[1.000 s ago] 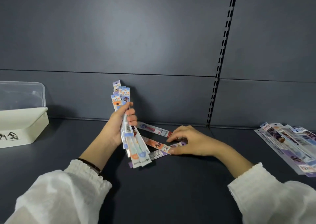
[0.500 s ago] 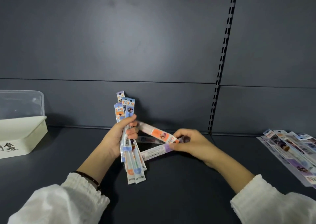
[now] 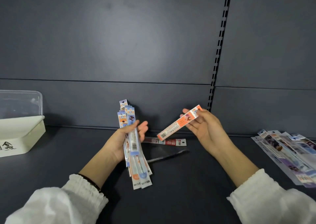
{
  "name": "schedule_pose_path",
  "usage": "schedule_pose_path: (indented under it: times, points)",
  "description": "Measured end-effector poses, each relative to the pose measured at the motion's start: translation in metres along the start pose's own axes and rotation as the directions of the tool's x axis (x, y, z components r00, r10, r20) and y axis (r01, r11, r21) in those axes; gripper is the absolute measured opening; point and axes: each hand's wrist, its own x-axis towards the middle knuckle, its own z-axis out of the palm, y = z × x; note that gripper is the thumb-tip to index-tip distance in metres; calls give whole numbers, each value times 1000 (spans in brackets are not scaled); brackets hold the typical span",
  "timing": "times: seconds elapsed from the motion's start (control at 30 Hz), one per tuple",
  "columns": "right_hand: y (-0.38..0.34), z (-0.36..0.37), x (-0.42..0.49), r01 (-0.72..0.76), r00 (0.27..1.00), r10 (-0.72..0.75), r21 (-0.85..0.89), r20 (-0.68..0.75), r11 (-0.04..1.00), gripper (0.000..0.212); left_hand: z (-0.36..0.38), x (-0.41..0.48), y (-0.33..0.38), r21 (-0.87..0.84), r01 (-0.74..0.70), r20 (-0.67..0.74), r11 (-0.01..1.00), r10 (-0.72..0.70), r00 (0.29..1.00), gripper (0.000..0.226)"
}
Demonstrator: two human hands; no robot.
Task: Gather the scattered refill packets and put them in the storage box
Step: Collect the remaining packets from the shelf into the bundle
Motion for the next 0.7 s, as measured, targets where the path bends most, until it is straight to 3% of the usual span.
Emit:
schedule_pose_path:
  times: [0.17, 0.3, 0.4, 0.6, 0.7]
  points:
    - [-2, 11, -6, 73, 997, -76, -148, -15, 986, 9, 17, -6, -11, 47, 27, 64, 999, -30, 998, 12]
    - [9, 24, -11, 122, 992, -114, -292, 46, 949, 7, 28, -10, -22, 246, 127, 136, 961, -164, 977, 11]
    - [20, 32, -14, 166, 986, -142, -444, 87, 880, 9, 29, -8, -29, 422, 137, 177, 896, -229, 957, 43]
    - [26, 31, -13, 240, 970, -227, -553, 93, 798, 10, 34, -13, -31, 338, 95, 286, 936, -198, 937, 30]
    - [27, 26, -10, 232, 970, -225, -588, 87, 775, 13, 32, -6, -27, 194, 172, 394, 966, -237, 888, 22]
